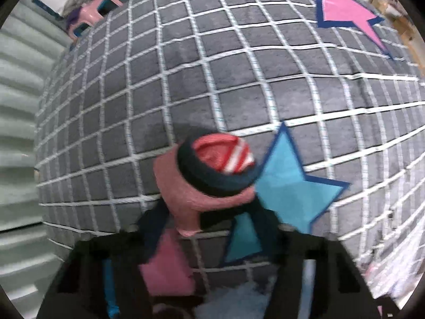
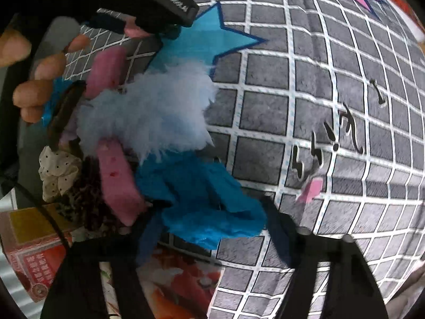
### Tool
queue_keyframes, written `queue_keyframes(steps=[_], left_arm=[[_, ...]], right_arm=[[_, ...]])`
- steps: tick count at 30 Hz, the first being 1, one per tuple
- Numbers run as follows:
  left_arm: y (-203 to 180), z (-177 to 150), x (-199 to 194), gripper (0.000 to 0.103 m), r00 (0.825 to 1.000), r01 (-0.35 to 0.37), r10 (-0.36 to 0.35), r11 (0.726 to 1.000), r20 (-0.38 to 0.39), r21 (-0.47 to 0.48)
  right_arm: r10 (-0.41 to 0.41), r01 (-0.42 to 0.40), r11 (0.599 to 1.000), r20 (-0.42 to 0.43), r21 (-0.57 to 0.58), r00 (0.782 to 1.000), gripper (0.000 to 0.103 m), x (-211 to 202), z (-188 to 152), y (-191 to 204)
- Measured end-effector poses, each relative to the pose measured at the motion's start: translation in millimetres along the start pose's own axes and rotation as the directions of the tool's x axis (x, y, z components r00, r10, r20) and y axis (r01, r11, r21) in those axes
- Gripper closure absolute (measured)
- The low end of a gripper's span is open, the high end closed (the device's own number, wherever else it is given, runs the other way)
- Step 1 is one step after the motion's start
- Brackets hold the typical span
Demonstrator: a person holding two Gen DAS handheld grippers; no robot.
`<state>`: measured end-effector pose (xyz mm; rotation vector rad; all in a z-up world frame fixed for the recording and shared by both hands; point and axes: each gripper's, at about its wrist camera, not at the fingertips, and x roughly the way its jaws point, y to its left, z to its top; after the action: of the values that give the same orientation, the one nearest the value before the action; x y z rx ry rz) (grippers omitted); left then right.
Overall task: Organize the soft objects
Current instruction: 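Grasp the pink-and-black knit beanie with left tool while right tool grasps blue cloth, then lift the beanie and blue cloth and carry both over the white box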
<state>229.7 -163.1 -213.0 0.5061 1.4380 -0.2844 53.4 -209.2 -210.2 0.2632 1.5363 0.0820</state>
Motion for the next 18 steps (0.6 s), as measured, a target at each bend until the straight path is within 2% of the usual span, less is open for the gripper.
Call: queue_keyframes(steps=[1, 2, 4, 11, 17, 18], left_arm=[[-5.4, -0.2, -2.3, 0.064, 1.0, 0.012, -0.012, 1.0, -0.005, -0.003], [-7.9, -0.6, -2.8, 0.077, 1.0, 0.015, -0.015, 1.0, -0.01, -0.003], [-10.5, -2.1, -2.6, 0.092, 0.999, 0.019, -0.019, 1.0, -0.028, 0.006], [-13.9, -33.1, -34.6, 0.094, 0.994, 0.105, -0.104, 0.994, 0.041, -0.02], [-20.7, -53.2, -80.6, 0.094, 0.987, 0.126, -0.125, 0.992, 0.104, 0.005], [-22.2, -53.9, -86.7, 0.094, 0.986, 0.125, -0.125, 0.992, 0.108, 0.012]], right_arm=[[0.018, -0.018, 1.0, -0.002, 0.0, 1.0, 0.056, -0.1, 1.3, 0.3], [0.043, -0.043, 0.999, -0.009, 0.012, 0.999, 0.06, 2.0, 6.3, 2.3], [0.062, -0.061, 0.997, -0.003, 0.04, 0.998, 0.067, -1.1, 7.9, -1.9], [0.058, -0.064, 0.995, 0.068, 0.081, 0.996, 0.069, -40.6, -6.7, -29.3], [0.065, -0.079, 0.99, 0.113, 0.121, 0.991, 0.069, -71.5, -26.8, -42.2], [0.064, -0.079, 0.989, 0.115, 0.124, 0.991, 0.069, -76.4, -28.7, -54.4]])
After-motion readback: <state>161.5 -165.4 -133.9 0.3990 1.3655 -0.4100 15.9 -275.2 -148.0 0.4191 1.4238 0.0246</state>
